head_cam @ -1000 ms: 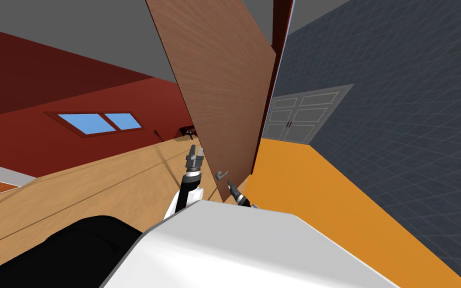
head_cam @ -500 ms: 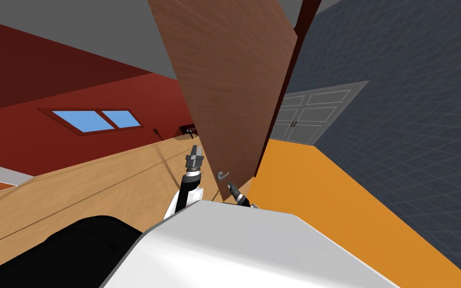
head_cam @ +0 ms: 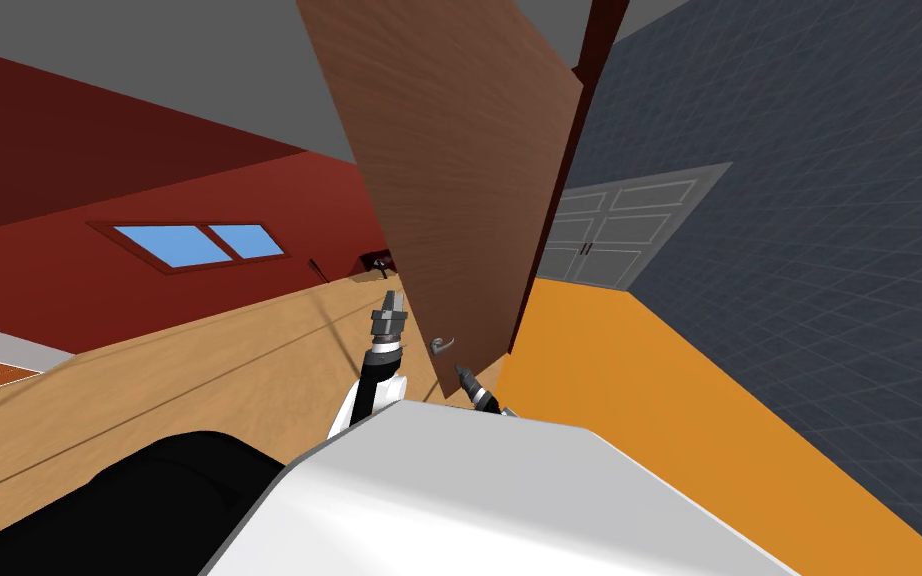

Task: Push the door open

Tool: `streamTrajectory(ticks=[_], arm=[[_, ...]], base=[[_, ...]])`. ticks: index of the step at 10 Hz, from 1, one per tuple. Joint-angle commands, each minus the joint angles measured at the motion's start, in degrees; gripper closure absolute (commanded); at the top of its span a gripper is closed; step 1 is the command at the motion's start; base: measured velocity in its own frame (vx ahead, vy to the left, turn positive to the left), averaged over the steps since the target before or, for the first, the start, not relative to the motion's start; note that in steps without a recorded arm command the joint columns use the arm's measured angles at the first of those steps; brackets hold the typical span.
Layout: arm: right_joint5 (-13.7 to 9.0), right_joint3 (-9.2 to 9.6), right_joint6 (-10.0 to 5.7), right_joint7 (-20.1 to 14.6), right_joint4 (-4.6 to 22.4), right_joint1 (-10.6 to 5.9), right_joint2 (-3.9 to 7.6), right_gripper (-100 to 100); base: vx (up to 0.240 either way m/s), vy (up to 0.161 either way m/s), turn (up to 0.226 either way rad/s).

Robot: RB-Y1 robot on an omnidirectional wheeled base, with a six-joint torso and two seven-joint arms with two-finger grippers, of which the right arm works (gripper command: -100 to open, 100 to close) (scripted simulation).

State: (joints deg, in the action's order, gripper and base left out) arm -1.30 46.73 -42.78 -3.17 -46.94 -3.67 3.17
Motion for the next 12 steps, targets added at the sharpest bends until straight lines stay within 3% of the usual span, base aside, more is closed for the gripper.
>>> streamTrajectory(ticks=[1, 2, 5, 6, 7, 9, 12], arm=[[0.0, 0.0, 0.0, 0.0, 0.0, -0.01, -0.01, 100], [-0.46, -1.81, -0.02, 0.65, 0.28, 0.21, 0.3, -100], [-1.28, -5.03, -0.06, 1.79, 0.78, 0.57, -0.95, -100], [-1.11, -4.31, -0.32, 1.46, 1.17, 0.29, -0.72, -100], [-1.13, -4.85, -0.15, 1.71, 1.48, 0.0, -0.14, -100], [-1.12, -5.1, -0.06, 1.8, 1.66, -0.2, -0.08, -100], [-1.1, -5.85, 0.23, 2.05, 2.19, -0.79, -1.09, -100]], base=[[0.0, 0.0, 0.0], [-0.081, 0.065, -0.141], [-0.151, 0.114, -0.156], [-0.07, 0.047, -0.032], [0.088, 0.1, 0.05], [0.152, 0.128, 0.015], [0.194, 0.164, 0.029]])
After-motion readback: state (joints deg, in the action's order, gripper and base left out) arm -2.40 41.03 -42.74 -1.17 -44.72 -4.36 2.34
